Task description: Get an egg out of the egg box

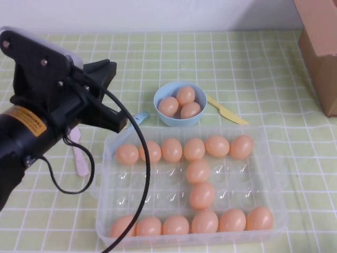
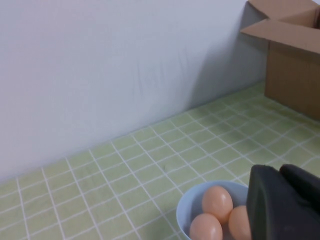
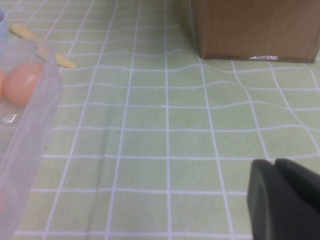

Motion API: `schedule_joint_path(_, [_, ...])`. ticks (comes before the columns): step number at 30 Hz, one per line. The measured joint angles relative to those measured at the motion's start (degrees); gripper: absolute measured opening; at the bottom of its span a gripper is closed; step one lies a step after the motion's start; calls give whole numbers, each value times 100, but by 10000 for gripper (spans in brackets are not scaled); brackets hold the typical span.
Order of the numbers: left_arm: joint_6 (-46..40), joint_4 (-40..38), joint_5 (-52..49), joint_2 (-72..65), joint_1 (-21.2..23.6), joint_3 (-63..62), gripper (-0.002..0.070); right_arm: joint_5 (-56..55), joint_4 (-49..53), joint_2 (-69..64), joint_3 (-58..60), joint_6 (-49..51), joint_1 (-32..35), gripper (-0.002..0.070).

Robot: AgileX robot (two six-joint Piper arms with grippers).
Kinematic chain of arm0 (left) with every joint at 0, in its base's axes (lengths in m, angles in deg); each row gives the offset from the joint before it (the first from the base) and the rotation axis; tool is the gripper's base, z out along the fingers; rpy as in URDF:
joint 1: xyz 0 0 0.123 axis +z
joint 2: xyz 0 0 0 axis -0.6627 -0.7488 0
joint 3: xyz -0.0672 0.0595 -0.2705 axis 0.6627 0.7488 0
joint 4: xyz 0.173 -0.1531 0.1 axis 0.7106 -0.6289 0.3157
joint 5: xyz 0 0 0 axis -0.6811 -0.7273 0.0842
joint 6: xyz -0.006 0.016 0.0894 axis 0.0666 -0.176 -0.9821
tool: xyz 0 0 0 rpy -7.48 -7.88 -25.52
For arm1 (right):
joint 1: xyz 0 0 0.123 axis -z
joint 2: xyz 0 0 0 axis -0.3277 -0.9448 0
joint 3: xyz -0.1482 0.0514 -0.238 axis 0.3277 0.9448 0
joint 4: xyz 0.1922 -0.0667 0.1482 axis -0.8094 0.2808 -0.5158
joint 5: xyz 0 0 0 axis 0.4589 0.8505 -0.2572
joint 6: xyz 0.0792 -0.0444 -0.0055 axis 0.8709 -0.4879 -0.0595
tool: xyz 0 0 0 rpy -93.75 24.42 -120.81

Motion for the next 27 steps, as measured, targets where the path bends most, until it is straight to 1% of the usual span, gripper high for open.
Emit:
schedule_joint_path(6, [-22,0,-109,5,37,50,2,0,0,0,0,0,0,-17])
schedule_joint_path(11, [-27,0,-792,260,168,62,2,0,0,0,0,0,0,-17])
schedule_joint_path(14, [-27,-10,-935,449,237,253,2,0,0,0,0,0,0,-17])
schedule_joint_path(16, [-27,-10,-745,590,272,605,2,0,0,0,0,0,0,-17])
schedule_joint_path(19, [-27,-74,-7,930,361,1412,2,0,0,0,0,0,0,-17])
schedule_joint_path(21, [-27,-336,603,1266,420,2076,2,0,0,0,0,0,0,-17])
schedule_joint_path(23, [-27,-674,978,1650,481,2651,2,0,0,0,0,0,0,-17])
schedule_joint_path(27, [-210,-1228,1195,2374,669,3611,1,0,0,0,0,0,0,-17])
